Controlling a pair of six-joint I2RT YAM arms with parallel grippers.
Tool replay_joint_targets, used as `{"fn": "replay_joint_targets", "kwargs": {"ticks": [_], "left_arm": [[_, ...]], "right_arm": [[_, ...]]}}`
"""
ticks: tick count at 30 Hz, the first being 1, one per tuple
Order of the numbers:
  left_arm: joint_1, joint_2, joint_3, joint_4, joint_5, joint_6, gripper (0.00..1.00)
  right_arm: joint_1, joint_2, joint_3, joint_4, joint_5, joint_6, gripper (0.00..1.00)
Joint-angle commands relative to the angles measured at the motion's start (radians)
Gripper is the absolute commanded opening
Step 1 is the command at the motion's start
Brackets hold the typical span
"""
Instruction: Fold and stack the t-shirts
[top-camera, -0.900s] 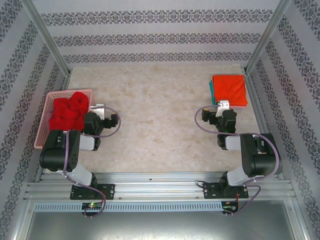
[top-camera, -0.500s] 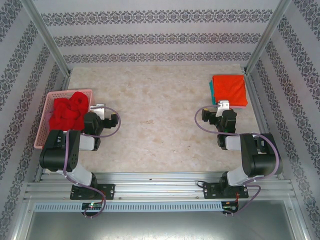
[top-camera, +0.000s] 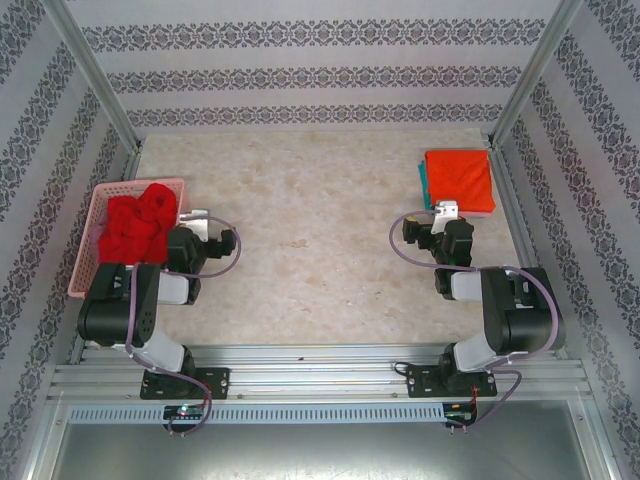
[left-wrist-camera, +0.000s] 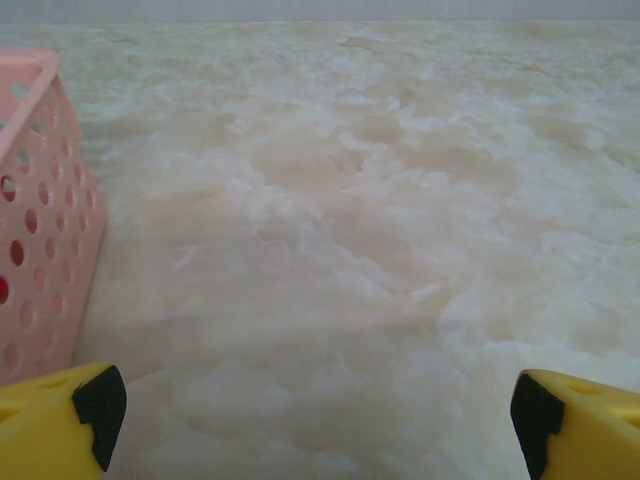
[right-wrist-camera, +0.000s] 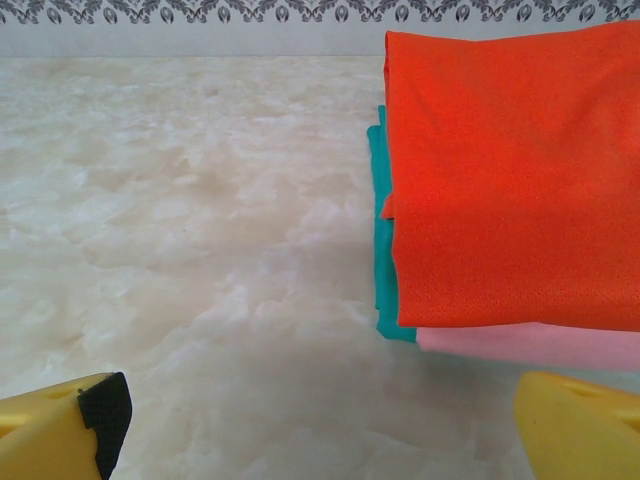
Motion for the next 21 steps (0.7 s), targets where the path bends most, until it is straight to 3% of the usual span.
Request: {"fn": "replay_joint_targets", "kwargs": {"ticks": [1, 8, 11, 14, 16, 21], "left_arm": [[0.01, -0.113, -0.033, 0.033, -0.064, -0.017, 1.0], [0.008, -0.406, -0.013, -0.189, -0.26, -0.134, 1.0], [0.008, -0.498, 0.069, -0.357, -0.274, -0.174, 1.0], [0.008, -0.579, 0.146, -0.507, -0.371, -0.308, 1.0], [0.008, -0.628, 0.211, -0.657, -0.481, -0.404, 1.0], [0.031, -0.698, 0.242, -0.775, -0.594, -0.393, 1.0]], "right_arm": [[-0.002, -0.081, 0.009, -0.036, -0.018, -0.01, 0.98], [0.1, -0.251, 0.08, -0.283, 0.077, -0.077, 0.98], [0.145, -0.316, 0.12, -0.357, 0.063, -0.07, 0.98], [0.202, -0.362, 0.177, -0.443, 0.072, -0.073, 0.98], [0.256, -0.38, 0.215, -0.484, 0.07, -0.072, 0.98], [0.438, -0.363, 0.294, -0.509, 0.066, -0.065, 0.98]]}}
